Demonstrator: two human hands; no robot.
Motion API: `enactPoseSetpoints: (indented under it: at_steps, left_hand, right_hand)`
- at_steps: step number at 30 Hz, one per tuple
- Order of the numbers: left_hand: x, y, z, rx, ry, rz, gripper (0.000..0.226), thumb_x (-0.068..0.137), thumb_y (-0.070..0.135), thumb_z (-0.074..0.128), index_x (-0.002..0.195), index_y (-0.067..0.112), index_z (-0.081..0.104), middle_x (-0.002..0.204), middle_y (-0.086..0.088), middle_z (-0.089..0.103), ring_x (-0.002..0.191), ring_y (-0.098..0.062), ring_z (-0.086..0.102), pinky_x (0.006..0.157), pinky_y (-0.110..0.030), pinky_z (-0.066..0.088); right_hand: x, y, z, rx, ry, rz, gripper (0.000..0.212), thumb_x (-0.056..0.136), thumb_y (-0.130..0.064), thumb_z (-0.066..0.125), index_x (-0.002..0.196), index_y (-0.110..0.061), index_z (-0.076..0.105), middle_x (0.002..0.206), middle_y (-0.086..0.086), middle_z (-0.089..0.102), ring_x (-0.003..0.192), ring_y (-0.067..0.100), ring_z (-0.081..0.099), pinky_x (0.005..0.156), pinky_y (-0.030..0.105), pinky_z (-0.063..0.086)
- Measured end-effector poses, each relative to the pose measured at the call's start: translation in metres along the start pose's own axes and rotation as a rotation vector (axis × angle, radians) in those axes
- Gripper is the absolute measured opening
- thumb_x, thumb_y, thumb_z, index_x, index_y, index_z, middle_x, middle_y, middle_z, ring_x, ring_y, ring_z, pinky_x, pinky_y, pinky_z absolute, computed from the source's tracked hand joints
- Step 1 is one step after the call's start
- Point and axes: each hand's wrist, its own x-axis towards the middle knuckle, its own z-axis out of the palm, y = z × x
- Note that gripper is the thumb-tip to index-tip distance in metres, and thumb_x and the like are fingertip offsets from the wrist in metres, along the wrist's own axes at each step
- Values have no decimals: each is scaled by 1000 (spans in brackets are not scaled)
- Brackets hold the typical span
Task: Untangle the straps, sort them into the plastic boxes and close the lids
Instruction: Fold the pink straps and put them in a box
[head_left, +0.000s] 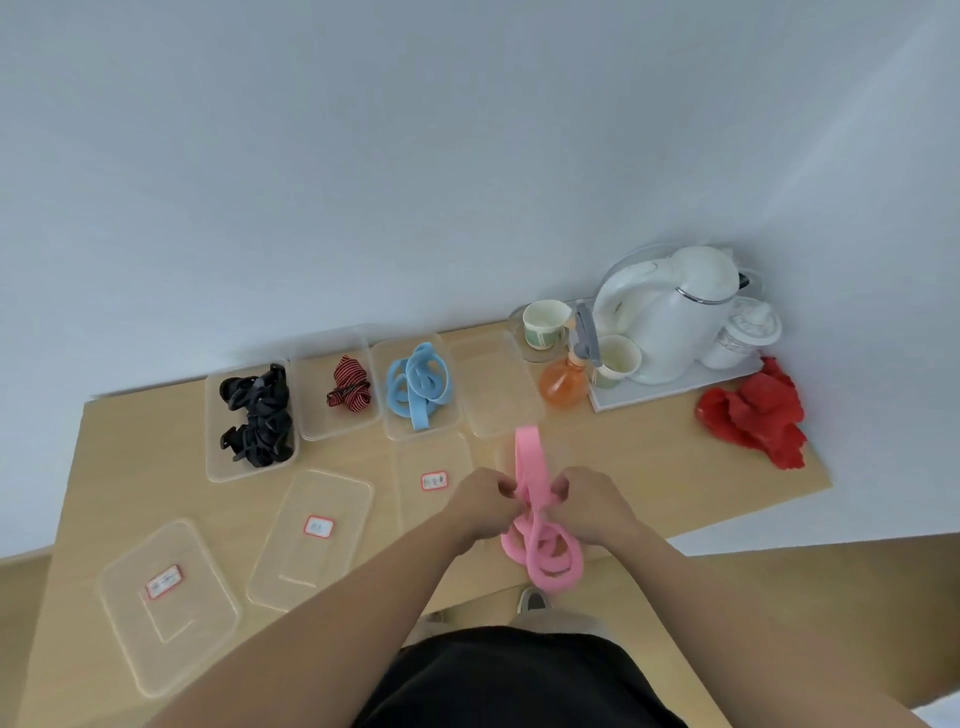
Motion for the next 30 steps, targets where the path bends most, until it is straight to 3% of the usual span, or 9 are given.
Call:
enactPoseSetpoints:
  at_steps: [2,5,9,13,16,21,24,27,30]
  left_hand:
    - [-1,5,10,12,38,-12,16,82,12,59,92,10,72,80,-7,56,72,-22,51,64,-29,43]
    - [-2,11,19,85,109,-36,30,91,12,60,119,16,71,96,0,61,82,-16,56,59,-19,41]
    - [-8,18,24,-4,248,-43,15,89,12,66,104,15,68,98,2,64,83,-14,58,63,-20,45]
    - [-24,18,19,-107,144,-5,24,87,8,72,111,9,69,105,-8,73,79,-15,64,64,-22,52]
    - [-35,22,17,-104,159,36,18,89,7,72,107,7,73,99,-9,75,76,-15,65,63,-23,53]
    - [-50,45,16,-162,303,123,9,88,8,74,97,8,72,82,1,71,65,-9,62,62,-24,53]
    - [-58,58,12,-205,373,184,7,90,10,75,92,5,70,70,2,68,59,-13,58,60,-25,51]
    - [-67,73,6,-213,442,251,6,92,14,74,92,9,71,69,-4,68,60,-13,57,62,-24,50]
    - [-74,87,-1,-168,489,303,7,92,16,75,96,11,73,79,-4,73,65,-6,61,65,-25,54]
  right_hand:
    - [4,9,3,16,6,-35,11,82,-27,71,82,-17,65,85,-5,64,80,15,60,70,28,49]
    - [8,16,2,110,-50,-64,13,81,-24,70,75,-12,68,76,-3,66,69,13,56,66,30,48]
    - [10,24,-6,237,-168,-163,11,85,-18,64,76,-15,58,75,-2,60,67,13,50,65,29,44]
    - [11,29,-17,415,-205,-247,13,93,-12,63,82,-14,56,84,10,64,74,18,59,68,31,50]
    - [10,27,-26,500,-215,-304,9,94,-12,62,88,-9,57,95,20,66,79,22,62,71,37,54]
    - [1,13,-47,654,-174,-354,8,98,-7,59,91,-6,56,86,8,62,78,22,60,74,40,54]
    - [-8,4,-66,750,-175,-405,7,95,-11,65,102,-9,66,93,10,73,83,26,68,78,38,58]
    - [-16,-1,-86,738,-208,-522,13,91,-13,74,103,-16,73,93,3,76,81,12,68,79,27,56]
    - [-20,-4,-99,670,-174,-598,15,91,-10,73,91,-25,75,84,-7,73,73,-1,60,72,18,51]
